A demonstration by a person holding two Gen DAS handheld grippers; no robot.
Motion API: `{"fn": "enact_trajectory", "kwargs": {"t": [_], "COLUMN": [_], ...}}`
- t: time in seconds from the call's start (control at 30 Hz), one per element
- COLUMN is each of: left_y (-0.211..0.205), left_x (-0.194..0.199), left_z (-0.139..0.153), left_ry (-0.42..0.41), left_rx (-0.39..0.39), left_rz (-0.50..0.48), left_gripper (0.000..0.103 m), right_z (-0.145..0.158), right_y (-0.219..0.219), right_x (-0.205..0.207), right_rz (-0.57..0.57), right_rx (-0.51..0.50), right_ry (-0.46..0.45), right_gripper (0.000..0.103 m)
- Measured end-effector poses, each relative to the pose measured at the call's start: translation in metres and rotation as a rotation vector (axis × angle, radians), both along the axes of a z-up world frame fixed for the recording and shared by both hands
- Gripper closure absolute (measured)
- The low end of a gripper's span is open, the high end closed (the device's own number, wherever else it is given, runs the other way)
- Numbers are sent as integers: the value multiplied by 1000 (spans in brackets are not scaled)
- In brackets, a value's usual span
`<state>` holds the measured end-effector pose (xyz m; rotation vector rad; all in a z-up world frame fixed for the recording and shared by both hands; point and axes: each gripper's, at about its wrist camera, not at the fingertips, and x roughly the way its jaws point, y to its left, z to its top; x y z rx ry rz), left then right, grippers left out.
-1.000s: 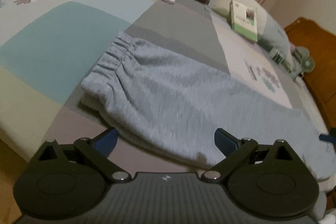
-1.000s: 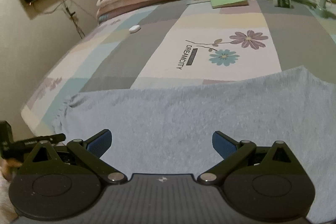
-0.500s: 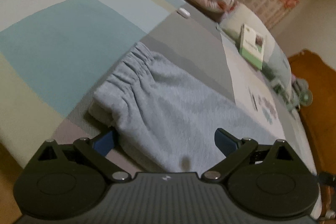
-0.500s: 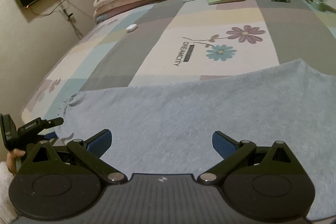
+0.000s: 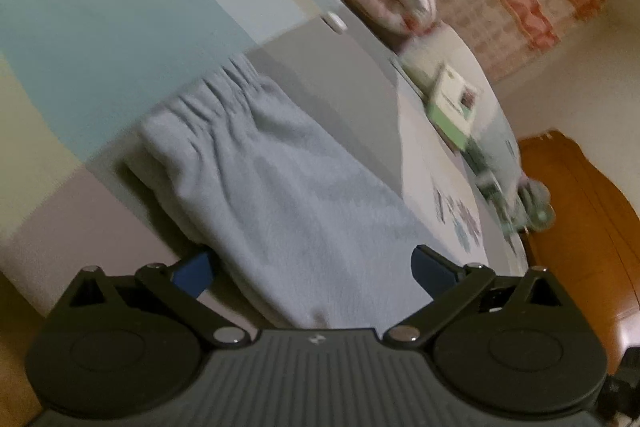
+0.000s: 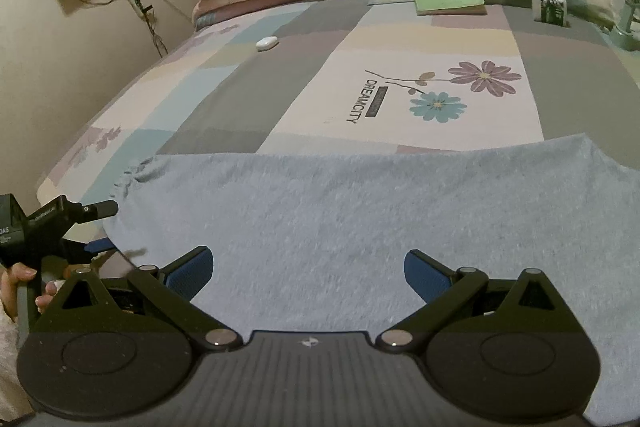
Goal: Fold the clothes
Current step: 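Move the left gripper to the cuff end of the grey sweatpants, then grasp both grey pant cuffs together with the left gripper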
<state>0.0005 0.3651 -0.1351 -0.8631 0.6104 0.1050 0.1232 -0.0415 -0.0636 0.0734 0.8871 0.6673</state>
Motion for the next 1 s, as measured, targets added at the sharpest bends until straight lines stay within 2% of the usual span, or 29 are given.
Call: {"fn": "enact_trajectory", "kwargs": {"t": [0.13, 0.23, 0.43, 0.6, 0.73, 0.9, 1.0], "left_y": [1, -5, -14, -9, -5, -1, -1], "left_x": [-2, 1, 2, -5, -9, -14, -16], "left_z": [12, 21, 28, 24, 21, 20, 20], "left_ry": [-58, -65, -81, -85, -94, -99, -100], "left_rx": [-9, 29, 66, 61, 42, 29, 35], "left_rz": [2, -15, -47, -56, -64, -79, -82], "left_gripper": [3, 3, 2, 2, 2, 2, 3], "right_z": [-1, -4, -2, -1, -10, -35, -50], "right_y": [0, 8, 52, 129, 198, 261, 286], "right_x": [0, 0, 0, -8, -23, -38, -46], "right_rz": [-1, 25, 159, 378, 540, 651, 672], "right_rx": [-1, -24, -121, -219, -256, -331, -388], "right_ry": [4, 4, -42, -120, -172, -225, -289], "right_gripper": [0, 0, 0, 0, 0, 0, 0]}}
